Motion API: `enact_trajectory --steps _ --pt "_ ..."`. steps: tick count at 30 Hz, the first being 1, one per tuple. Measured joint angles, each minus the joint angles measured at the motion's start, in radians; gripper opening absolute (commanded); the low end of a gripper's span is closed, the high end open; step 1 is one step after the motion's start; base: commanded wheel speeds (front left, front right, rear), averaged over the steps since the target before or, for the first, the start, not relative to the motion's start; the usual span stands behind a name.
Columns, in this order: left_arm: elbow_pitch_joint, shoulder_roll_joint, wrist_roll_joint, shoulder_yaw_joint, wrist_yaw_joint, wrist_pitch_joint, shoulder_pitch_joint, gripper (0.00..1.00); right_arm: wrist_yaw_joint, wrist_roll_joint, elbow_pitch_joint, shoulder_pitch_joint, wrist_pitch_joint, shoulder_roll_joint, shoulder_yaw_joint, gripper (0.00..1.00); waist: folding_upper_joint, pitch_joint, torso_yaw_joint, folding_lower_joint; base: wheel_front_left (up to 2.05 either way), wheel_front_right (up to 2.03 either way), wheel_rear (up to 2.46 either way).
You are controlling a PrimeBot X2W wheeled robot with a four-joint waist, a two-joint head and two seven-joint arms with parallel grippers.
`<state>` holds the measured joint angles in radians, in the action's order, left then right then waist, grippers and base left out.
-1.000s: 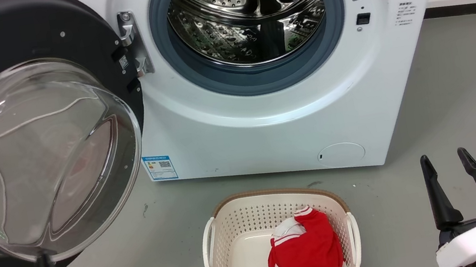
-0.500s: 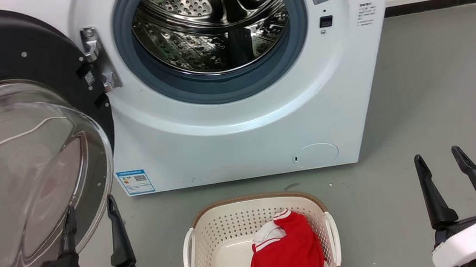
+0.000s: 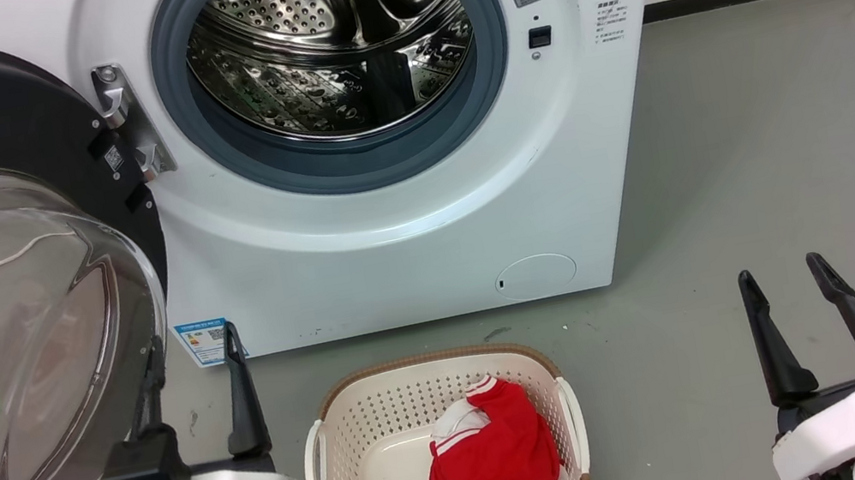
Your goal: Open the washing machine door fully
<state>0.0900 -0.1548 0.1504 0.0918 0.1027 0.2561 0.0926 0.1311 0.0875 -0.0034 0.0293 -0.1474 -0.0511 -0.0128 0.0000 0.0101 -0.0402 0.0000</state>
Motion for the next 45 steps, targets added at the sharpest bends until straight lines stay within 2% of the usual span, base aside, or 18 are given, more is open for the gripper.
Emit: enact_trajectory --steps 13,36,37,41,45 --pt "0.011 0.027 0.002 -0.002 0.025 0.004 -0.051 1.00 0.000 0.001 0.002 0.008 0.004 0.000 0.023 1.00 0.0000 0.000 0.000 0.0000 0.00 0.00 0.00" --pt "0.002 0.040 -0.006 -0.028 0.006 0.006 -0.059 1.00 0.000 0.010 0.006 0.008 0.001 0.000 0.022 1.00 0.0000 -0.003 0.002 0.0000 0.00 0.00 0.00" --pt "0.003 0.040 -0.007 -0.028 0.006 0.006 -0.059 0.00 0.000 0.012 0.007 0.008 0.000 0.000 0.022 0.00 0.0000 -0.003 0.003 0.0000 0.00 0.00 0.00" --pt "0.040 0.044 0.001 -0.029 0.005 -0.004 -0.081 0.00 0.000 0.016 0.040 0.030 0.000 0.000 0.025 0.00 0.0000 -0.003 0.003 0.0000 0.00 0.00 0.00" --pt "0.054 0.047 0.076 -0.040 -0.006 -0.030 -0.083 0.00 0.000 0.101 0.048 0.033 0.009 0.000 0.026 0.00 0.0000 -0.003 0.004 0.0000 0.00 0.00 0.00"
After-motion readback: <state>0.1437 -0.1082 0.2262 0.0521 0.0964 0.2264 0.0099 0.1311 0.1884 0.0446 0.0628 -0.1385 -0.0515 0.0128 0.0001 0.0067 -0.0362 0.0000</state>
